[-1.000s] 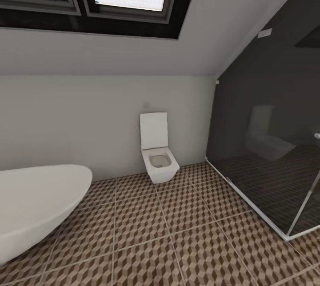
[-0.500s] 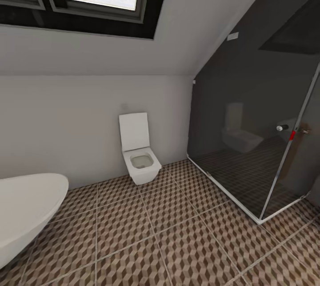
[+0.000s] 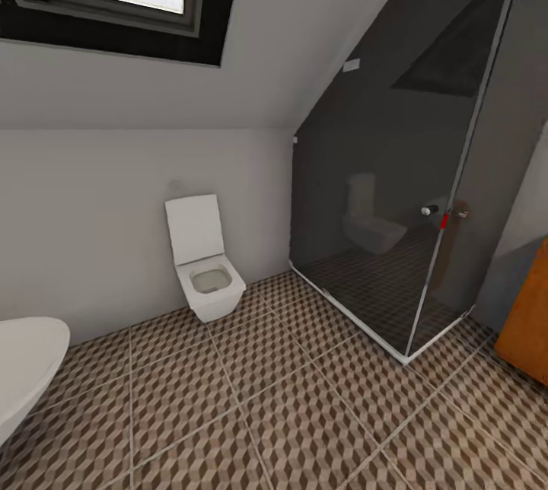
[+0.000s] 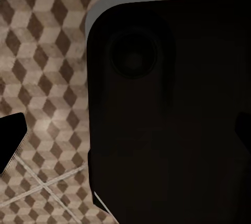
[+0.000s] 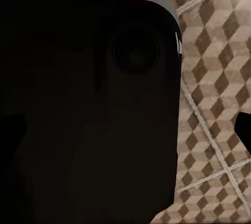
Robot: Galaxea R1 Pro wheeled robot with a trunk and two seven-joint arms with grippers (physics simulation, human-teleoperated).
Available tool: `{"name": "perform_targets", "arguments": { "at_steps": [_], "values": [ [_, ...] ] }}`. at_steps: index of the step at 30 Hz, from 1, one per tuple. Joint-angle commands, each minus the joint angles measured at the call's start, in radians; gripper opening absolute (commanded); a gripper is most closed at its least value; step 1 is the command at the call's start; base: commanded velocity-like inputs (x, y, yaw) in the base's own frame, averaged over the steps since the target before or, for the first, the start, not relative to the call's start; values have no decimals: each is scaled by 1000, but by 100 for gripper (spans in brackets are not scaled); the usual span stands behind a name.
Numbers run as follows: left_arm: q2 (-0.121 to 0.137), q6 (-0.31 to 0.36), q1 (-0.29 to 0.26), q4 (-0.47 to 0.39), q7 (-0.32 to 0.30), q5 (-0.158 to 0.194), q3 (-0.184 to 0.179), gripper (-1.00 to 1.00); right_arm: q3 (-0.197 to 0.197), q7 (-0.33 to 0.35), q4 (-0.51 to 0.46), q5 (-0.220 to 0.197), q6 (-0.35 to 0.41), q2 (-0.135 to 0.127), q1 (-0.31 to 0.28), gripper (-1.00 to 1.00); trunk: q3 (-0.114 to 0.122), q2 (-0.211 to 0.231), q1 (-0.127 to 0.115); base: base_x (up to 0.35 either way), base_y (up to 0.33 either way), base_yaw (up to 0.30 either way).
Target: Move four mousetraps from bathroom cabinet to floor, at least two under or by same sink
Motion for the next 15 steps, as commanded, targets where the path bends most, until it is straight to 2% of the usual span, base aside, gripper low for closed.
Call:
{"name": "perform_targets", "arguments": {
  "at_steps": [1,15],
  "values": [
    [0,-1,0,-1,0,1,0,100,0,0,0,-1,-3,0,0,100,-1,0,0,0,0,-296],
    [0,-1,0,-1,0,1,0,100,0,0,0,-1,-3,0,0,100,-1,0,0,0,0,-296]
  ]
}}
